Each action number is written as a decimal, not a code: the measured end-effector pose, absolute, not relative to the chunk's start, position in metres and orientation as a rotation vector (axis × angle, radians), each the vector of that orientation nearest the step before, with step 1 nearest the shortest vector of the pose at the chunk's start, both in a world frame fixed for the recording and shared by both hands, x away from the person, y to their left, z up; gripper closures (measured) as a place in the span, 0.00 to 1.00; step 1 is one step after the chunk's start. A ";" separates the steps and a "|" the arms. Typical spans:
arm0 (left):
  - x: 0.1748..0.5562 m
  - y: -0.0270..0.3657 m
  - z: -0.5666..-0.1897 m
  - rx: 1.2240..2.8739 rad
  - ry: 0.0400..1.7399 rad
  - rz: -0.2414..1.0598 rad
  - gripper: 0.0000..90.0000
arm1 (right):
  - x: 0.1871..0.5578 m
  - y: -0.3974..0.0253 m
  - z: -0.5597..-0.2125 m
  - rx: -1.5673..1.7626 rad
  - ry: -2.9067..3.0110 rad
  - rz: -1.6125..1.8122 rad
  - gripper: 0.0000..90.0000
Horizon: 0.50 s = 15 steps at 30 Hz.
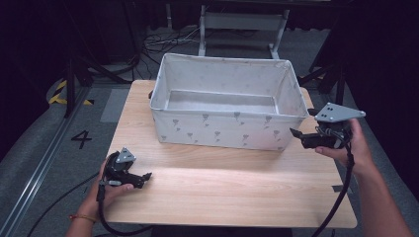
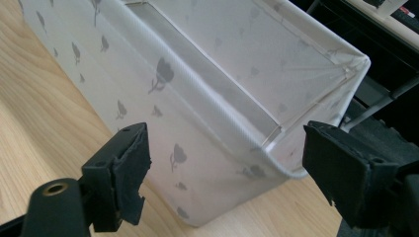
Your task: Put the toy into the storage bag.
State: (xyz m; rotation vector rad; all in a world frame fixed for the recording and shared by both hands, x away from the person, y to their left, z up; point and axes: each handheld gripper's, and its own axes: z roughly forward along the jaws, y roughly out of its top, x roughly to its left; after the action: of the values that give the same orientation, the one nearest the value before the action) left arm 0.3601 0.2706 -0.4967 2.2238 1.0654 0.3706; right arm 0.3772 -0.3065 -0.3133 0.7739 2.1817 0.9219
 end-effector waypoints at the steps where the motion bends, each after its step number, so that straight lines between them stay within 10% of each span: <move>1: 0.360 0.271 -0.497 2.224 1.065 0.371 0.01 | 0.375 -0.308 -0.317 0.780 2.190 0.928 0.23; 15: 0.360 0.270 -0.497 2.222 1.067 0.368 0.01 | 0.356 -0.324 -0.360 0.816 2.192 0.890 0.21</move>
State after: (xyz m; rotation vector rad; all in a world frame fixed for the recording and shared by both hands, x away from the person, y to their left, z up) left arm 0.3600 0.2705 -0.4968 2.2220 1.0671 0.3684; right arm 0.3565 -0.3236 -0.3603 0.8156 2.1917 0.8899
